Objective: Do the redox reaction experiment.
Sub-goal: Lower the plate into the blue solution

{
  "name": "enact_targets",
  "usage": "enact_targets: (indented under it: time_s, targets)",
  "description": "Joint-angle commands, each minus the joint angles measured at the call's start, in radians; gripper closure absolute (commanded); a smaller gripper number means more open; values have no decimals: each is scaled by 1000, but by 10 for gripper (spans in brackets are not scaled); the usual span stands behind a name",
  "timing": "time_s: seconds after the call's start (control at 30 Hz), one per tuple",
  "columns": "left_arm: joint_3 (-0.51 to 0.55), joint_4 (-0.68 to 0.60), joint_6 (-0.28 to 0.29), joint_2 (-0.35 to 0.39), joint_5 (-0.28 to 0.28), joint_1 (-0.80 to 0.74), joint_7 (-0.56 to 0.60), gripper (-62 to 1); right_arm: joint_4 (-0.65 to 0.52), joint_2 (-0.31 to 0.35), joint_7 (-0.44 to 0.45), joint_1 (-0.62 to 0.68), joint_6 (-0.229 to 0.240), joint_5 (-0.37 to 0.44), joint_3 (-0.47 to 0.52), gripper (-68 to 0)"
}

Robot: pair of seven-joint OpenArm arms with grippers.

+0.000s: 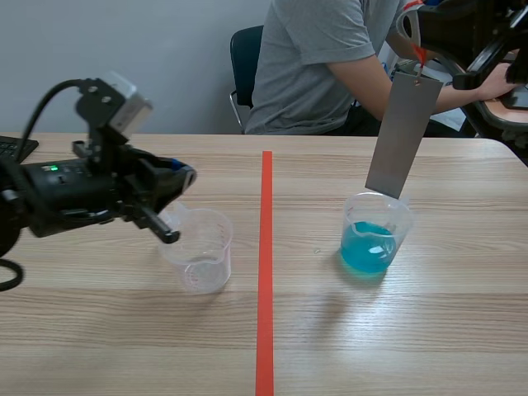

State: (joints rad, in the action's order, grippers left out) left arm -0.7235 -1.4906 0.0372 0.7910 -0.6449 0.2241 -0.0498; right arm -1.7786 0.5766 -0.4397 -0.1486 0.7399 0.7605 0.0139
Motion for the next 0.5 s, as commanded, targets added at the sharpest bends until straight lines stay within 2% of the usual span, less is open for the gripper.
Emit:
enact_targets:
  time_s: [0.0,0.1,0.2,0.47]
  targets:
    - [52,-11,2,26,-2,-76,28,-36,-12,16,10,-12,6,14,16,-15]
    - [180,-39,2,97,-2,-241,72,-36,-11,16,6,-11,6,13,16,-15]
    - [304,-41,2,138,-2,-411,119,-36,-7,16,7,-9,6,13,16,-15]
    - [586,-41,-2,144,2,-812,159,-36,6,13,27,16,6,11,14,-15]
